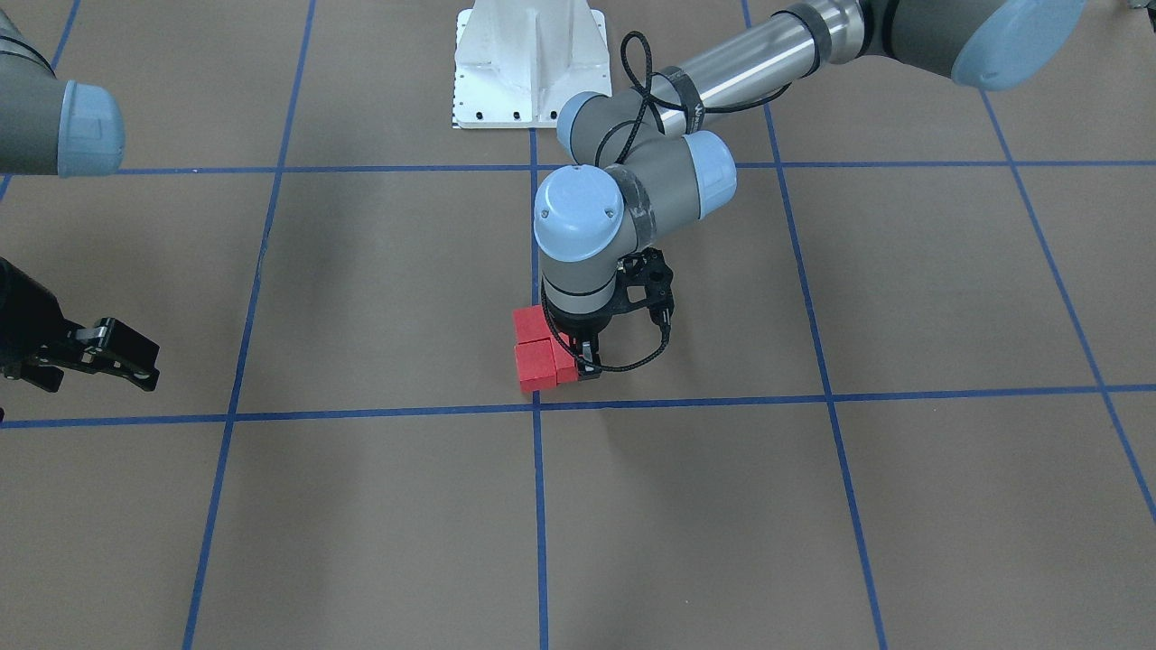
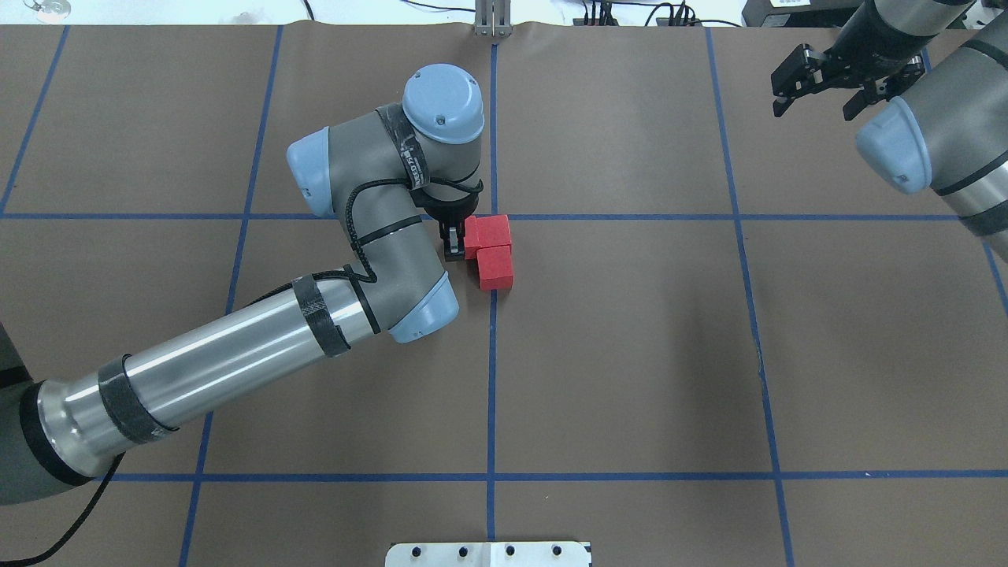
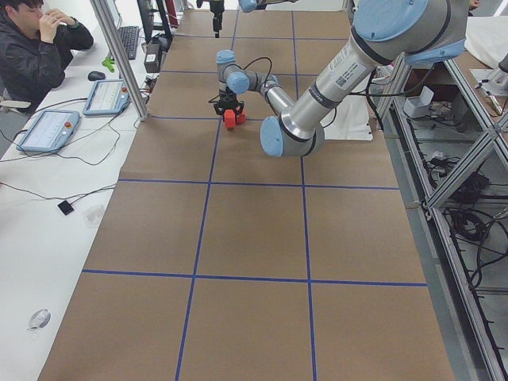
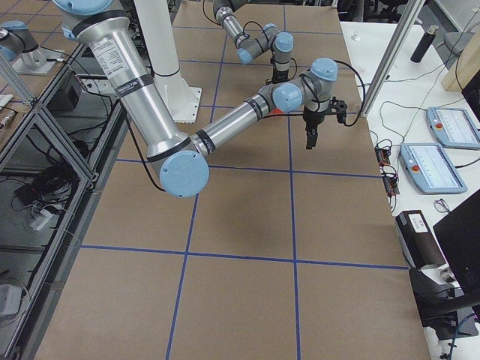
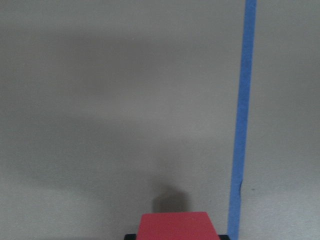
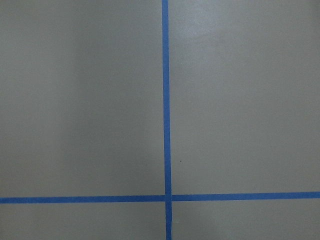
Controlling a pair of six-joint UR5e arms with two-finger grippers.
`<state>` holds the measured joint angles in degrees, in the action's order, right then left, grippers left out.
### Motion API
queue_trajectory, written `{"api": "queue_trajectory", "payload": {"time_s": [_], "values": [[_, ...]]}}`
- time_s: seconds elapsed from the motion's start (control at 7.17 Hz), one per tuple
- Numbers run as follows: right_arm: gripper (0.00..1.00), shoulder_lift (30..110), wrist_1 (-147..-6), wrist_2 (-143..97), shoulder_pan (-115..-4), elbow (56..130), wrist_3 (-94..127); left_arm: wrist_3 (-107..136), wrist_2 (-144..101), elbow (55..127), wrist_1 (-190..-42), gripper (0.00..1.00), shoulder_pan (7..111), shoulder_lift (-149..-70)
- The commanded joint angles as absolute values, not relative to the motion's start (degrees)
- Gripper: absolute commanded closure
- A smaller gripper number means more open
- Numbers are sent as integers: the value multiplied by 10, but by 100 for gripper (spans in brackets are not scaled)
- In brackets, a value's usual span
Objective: Form red blocks into L shape at center
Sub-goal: 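Lower the held red cube beside the farther center cube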
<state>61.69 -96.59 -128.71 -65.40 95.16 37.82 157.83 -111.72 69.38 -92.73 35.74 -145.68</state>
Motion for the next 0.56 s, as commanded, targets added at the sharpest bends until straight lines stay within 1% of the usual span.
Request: {"api": "queue_trajectory", "payload": {"time_s": [0.0, 0.42], "values": [[1, 619, -966, -1288, -654, 951, 378, 1578, -1117, 694, -927, 79, 357, -1451], [1, 618, -966, -1288, -656, 951, 377, 1578, -1119, 701, -926, 78, 357, -1450]]}}
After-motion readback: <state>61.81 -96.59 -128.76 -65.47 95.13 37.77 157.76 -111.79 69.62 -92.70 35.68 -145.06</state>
